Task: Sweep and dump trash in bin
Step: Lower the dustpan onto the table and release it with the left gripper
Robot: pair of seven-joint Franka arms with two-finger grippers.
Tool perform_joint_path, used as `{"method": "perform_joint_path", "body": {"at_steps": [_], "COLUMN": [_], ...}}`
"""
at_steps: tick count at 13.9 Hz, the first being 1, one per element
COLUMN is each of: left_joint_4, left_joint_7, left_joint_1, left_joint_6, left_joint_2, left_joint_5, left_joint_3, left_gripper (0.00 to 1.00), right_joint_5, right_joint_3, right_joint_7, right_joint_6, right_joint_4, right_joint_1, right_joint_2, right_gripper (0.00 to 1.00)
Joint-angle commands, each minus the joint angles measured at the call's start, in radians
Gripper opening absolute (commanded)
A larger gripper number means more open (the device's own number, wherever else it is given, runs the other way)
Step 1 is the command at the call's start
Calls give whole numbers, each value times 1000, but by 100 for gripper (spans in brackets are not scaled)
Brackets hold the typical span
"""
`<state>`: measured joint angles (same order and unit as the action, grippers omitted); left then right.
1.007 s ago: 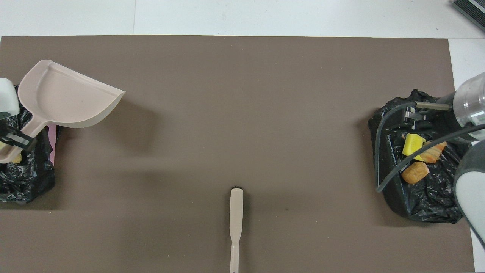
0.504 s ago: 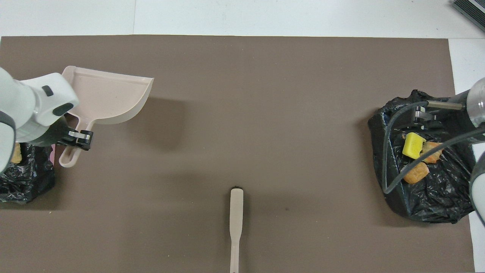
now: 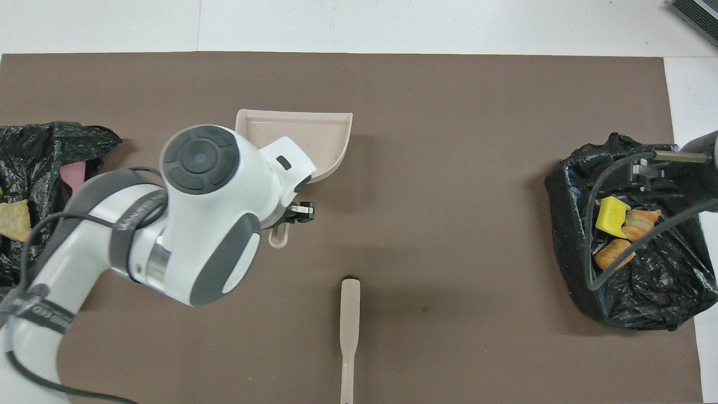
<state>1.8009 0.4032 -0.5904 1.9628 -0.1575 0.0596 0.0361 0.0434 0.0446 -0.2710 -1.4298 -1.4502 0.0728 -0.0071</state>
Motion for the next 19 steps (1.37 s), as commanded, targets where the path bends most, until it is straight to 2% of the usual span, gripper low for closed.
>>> {"method": "perform_joint_path", "body": {"at_steps": [1, 3, 6, 7, 8, 9, 10, 14, 17, 19], "left_joint_4": [3, 23, 34, 37, 37, 38, 38, 23, 21, 18], "left_joint_7": [83, 117, 221, 221, 213, 213, 216, 213, 197, 113], "left_joint_1": [-83, -110, -161, -152, -143, -138, -137, -16, 61, 119], "left_joint_6": [99, 183, 293, 294, 285, 266, 248, 167, 166, 165], "left_joint_2": [-69, -99, -158, -162, -162, -157, -146, -94, -93, -73], "left_joint_5": [16, 72, 82, 82, 82, 82, 82, 82, 78, 78], "left_joint_3": [7, 4, -21, -22, -22, -21, -19, -18, -16, -15], "left_gripper": [0, 0, 0, 9, 51, 100, 100, 100, 100, 100], "right_joint_5": [-22, -23, -23, -23, -23, -23, -23, -23, -23, -23], "right_joint_3": [-2, -3, 1, 3, 6, 9, 9, 11, 11, 11], "right_joint_7": [53, 56, 55, 55, 55, 55, 53, 55, 55, 55], "right_joint_6": [19, 14, 15, 17, 17, 19, 22, 22, 22, 22], "right_joint_4": [-4, -4, -4, -4, -4, -4, -4, -4, -6, -6], "right_joint_1": [-5, -8, -5, -5, -5, -4, 1, 2, 5, 7], "right_joint_2": [-14, -14, -14, -14, -16, -16, -17, -20, -22, -20], "right_gripper": [100, 100, 100, 100, 100, 100, 100, 100, 100, 100]}}
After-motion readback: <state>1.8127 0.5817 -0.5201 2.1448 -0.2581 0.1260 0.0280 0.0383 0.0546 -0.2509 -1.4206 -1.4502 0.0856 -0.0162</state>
